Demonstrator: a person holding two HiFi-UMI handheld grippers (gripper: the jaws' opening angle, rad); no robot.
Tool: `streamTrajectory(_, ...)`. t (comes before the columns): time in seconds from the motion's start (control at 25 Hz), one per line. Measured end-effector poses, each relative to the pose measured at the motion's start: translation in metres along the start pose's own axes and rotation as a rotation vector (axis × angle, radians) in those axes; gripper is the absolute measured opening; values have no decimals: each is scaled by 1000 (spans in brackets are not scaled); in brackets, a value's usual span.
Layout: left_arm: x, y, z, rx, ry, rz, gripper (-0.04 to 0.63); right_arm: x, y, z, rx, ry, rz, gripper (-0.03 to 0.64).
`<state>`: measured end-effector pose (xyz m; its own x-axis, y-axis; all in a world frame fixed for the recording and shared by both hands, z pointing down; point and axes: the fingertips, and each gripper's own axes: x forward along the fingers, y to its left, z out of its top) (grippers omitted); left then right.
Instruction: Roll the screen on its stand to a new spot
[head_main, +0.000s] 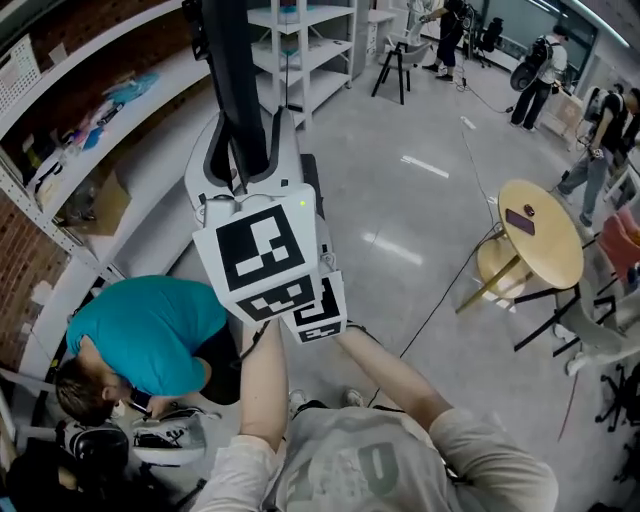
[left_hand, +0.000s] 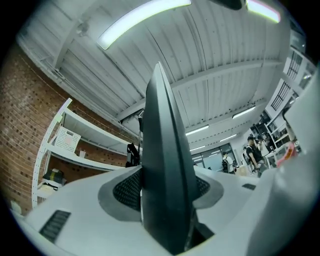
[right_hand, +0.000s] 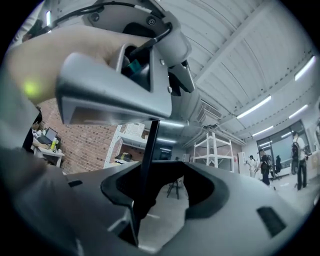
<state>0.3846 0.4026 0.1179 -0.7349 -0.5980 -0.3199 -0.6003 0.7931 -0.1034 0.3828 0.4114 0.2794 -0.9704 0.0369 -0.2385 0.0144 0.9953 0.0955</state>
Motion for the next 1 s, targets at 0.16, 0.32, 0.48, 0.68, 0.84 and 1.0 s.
streamTrajectory(0.16, 2, -9, 1, 53, -15, 0, 246, -3, -10, 4, 13, -4, 12, 238)
streamTrajectory(0.32, -13, -5, 9, 182, -87, 45, 247, -16, -2, 4, 23, -14, 64, 238)
streamTrajectory(0.48, -53, -38, 19, 292, -157, 16, 241, -53, -22, 3, -12, -3, 17, 234)
streamTrajectory(0.68, -81, -105, 20, 182, -278, -159, 102, -110, -73, 6, -51, 29, -130, 209)
streamTrajectory(0.84, -75, -154, -8, 101, -229, -340, 26, -158, -117, 8, -80, 56, -260, 52)
streamTrajectory(1.0, -73, -204, -52, -31, -150, -505, 15, -211, -169, 8, -103, 83, -429, 35)
